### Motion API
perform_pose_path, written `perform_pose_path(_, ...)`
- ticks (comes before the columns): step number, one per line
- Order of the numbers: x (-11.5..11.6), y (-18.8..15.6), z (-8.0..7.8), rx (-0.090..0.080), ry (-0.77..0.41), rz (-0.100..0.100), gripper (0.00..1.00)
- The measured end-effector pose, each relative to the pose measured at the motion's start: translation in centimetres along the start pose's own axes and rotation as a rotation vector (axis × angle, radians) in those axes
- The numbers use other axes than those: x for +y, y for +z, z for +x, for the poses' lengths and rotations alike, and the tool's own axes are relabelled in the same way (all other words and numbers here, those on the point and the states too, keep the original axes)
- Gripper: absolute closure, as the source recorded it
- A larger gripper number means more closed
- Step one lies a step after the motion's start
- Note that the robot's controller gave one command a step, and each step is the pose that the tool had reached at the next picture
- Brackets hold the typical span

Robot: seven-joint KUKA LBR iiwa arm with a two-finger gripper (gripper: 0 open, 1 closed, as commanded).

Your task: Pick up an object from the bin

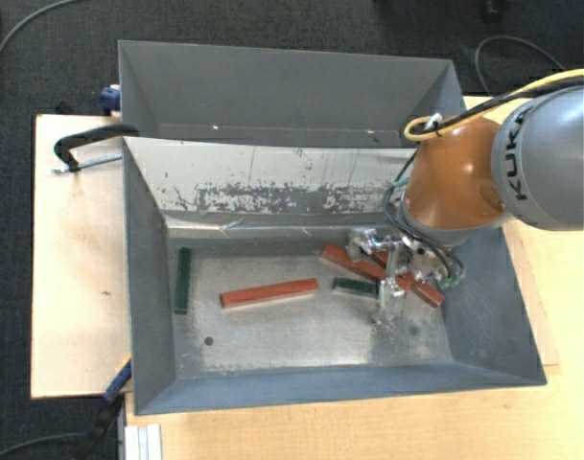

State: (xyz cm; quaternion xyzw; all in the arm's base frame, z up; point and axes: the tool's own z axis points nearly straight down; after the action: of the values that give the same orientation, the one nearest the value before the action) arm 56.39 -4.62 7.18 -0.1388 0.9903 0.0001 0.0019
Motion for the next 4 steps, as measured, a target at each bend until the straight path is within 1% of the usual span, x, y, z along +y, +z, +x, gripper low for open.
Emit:
perform_pose_path(1,0.1,-0.3,-0.3,-0.008,0.0,0.0,1.0)
perform_pose_path(2,-2.6,-0.6,0.9,-0.009,-0.457,0.004,1.0)
perform_pose_path(3,-2.7,-0.5,0.9,-0.012,-0.487,0.002,1.0)
perform_pose_path(4,-4.2,-12.5,2.8,-0.007,-0.631,0.007,1.0)
